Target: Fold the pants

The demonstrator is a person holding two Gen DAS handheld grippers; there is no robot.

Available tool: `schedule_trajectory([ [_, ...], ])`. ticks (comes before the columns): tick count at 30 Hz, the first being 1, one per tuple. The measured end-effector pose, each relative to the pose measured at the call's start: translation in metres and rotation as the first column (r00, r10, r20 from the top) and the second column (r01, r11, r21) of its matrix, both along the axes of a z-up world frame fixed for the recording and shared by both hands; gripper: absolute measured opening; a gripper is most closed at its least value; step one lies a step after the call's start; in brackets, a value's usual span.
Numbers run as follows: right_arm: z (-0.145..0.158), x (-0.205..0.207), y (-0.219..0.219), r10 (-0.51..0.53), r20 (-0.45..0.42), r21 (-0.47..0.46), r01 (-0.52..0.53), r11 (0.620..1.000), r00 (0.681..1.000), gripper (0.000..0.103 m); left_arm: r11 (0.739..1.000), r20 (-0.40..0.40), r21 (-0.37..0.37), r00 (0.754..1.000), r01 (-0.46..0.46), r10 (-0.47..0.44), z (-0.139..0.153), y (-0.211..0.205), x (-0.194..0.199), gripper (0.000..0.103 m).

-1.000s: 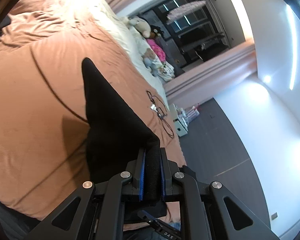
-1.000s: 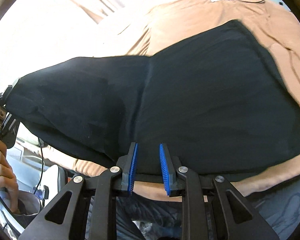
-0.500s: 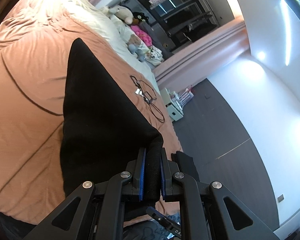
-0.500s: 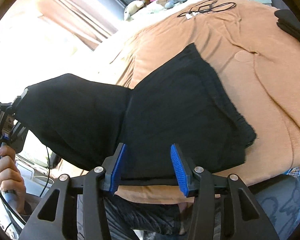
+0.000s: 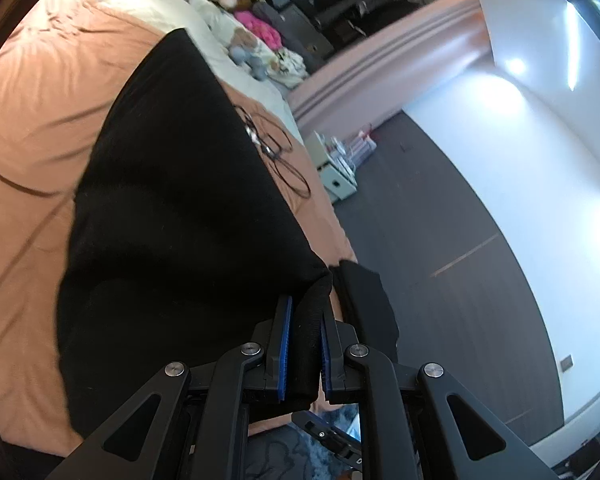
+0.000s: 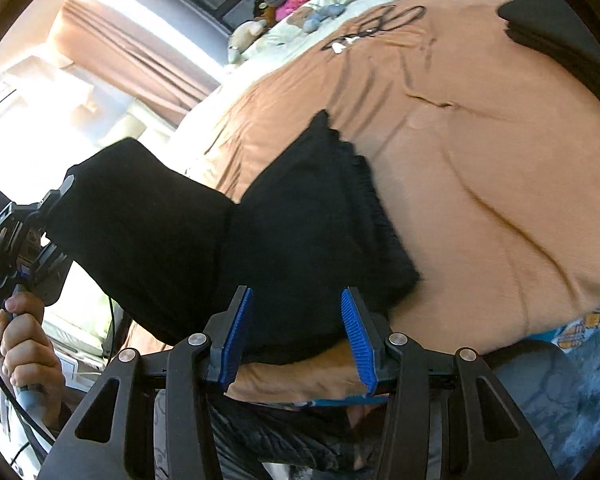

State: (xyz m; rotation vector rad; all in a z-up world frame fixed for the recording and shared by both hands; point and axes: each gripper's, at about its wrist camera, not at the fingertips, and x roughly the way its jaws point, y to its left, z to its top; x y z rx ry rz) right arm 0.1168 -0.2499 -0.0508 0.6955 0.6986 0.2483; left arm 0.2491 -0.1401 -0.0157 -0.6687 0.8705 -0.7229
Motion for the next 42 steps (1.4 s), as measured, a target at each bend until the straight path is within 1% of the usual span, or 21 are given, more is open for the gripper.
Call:
schedule_trajectory([
  [2, 0.001, -0.007, -0.01, -0.016, -0.004, 0.0, 0.016, 1.0, 1.0, 0.044, 1.0, -0.016, 0.0, 1.0, 0.027, -0.027, -0.009, -0.015, 0.002, 0.012],
  [6, 0.0, -0.016, -0.027, -0.045, -0.013, -0.001, 0.045, 0.999, 0.999, 0.044, 0.996, -0.071, 0.015, 0.994, 0.086, -0.085, -0.037, -0.05, 0.004, 0.012],
  [9, -0.001, -0.02, -0.037, -0.063, -0.028, 0.0, 0.063, 0.998, 0.998, 0.044, 0.992, -0.13, 0.043, 0.985, 0.121, -0.114, -0.063, -0.072, 0.006, 0.012],
  [11, -0.001, -0.023, -0.041, -0.066, -0.032, 0.002, 0.066, 0.998, 0.997, 0.044, 0.989, -0.162, 0.042, 0.978, 0.141, -0.133, -0.078, -0.082, 0.004, 0.012],
  [13, 0.001, -0.025, -0.042, -0.068, -0.032, -0.001, 0.068, 0.998, 0.997, 0.044, 0.987, -0.167, 0.051, 0.976, 0.15, -0.139, -0.083, -0.089, 0.002, 0.012],
  [17, 0.004, -0.027, -0.044, -0.068, -0.031, 0.001, 0.068, 0.998, 0.997, 0.044, 0.984, -0.173, 0.073, 0.974, 0.162, -0.147, -0.084, -0.098, -0.001, 0.013],
  [19, 0.005, -0.027, -0.045, -0.068, -0.03, 0.005, 0.068, 0.998, 0.997, 0.044, 0.98, -0.182, 0.084, 0.97, 0.179, -0.162, -0.085, -0.101, -0.004, 0.016],
  [20, 0.007, -0.027, -0.044, -0.068, -0.028, 0.004, 0.068, 0.998, 0.997, 0.044, 0.977, -0.188, 0.099, 0.968, 0.188, -0.168, -0.087, -0.098, -0.008, 0.019],
  [21, 0.006, -0.025, -0.046, -0.065, -0.027, 0.003, 0.066, 0.998, 0.997, 0.044, 0.975, -0.187, 0.102, 0.967, 0.196, -0.175, -0.088, -0.098, -0.01, 0.03],
  [22, 0.008, -0.025, -0.045, -0.062, -0.022, 0.005, 0.062, 0.998, 0.998, 0.044, 0.974, -0.185, 0.094, 0.965, 0.206, -0.186, -0.088, -0.095, -0.012, 0.037],
  [23, 0.008, -0.024, -0.046, -0.059, -0.018, 0.008, 0.06, 0.998, 0.998, 0.044, 0.975, -0.186, 0.095, 0.965, 0.203, -0.183, -0.088, -0.092, -0.013, 0.056],
  [24, 0.009, -0.023, -0.046, -0.054, -0.013, 0.01, 0.055, 0.998, 0.998, 0.044, 0.978, -0.185, 0.1, 0.969, 0.186, -0.165, -0.088, -0.085, -0.015, 0.071],
  [25, 0.01, -0.022, -0.045, -0.048, -0.009, 0.01, 0.048, 0.999, 0.999, 0.047, 0.982, -0.179, 0.1, 0.974, 0.159, -0.14, -0.087, -0.076, -0.016, 0.075],
  [27, 0.011, -0.02, -0.043, -0.046, -0.005, 0.004, 0.046, 0.999, 0.999, 0.055, 0.988, -0.18, 0.087, 0.977, 0.132, -0.114, -0.087, -0.062, -0.015, 0.076],
  [30, 0.014, -0.013, -0.036, -0.032, -0.003, -0.009, 0.032, 0.999, 0.999, 0.055, 0.992, -0.195, 0.094, 0.978, 0.09, -0.07, -0.091, -0.036, -0.013, 0.076],
  [32, 0.014, -0.007, -0.03, -0.023, -0.009, -0.016, 0.023, 1.0, 1.0, 0.055, 0.992, -0.195, 0.11, 0.98, 0.055, -0.033, -0.094, -0.017, -0.014, 0.076],
  [34, 0.015, 0.0, -0.025, -0.014, -0.012, -0.024, 0.014, 1.0, 1.0, 0.055, 0.994, -0.196, 0.109, 0.981, 0.027, -0.005, -0.095, 0.0, -0.013, 0.076],
  [38, 0.017, 0.015, -0.012, 0.015, -0.013, -0.037, -0.015, 0.999, 1.0, 0.055, 0.991, -0.194, 0.128, 0.979, -0.033, 0.058, -0.096, 0.036, -0.013, 0.076],
  [41, 0.02, 0.024, -0.004, 0.018, -0.013, -0.07, -0.018, 0.997, 1.0, 0.053, 0.988, -0.201, 0.139, 0.975, -0.069, 0.097, -0.099, 0.059, -0.012, 0.076],
  [42, 0.02, 0.029, -0.003, 0.018, -0.021, -0.085, -0.02, 0.996, 1.0, 0.047, 0.986, -0.203, 0.144, 0.973, -0.08, 0.109, -0.1, 0.065, -0.012, 0.076],
])
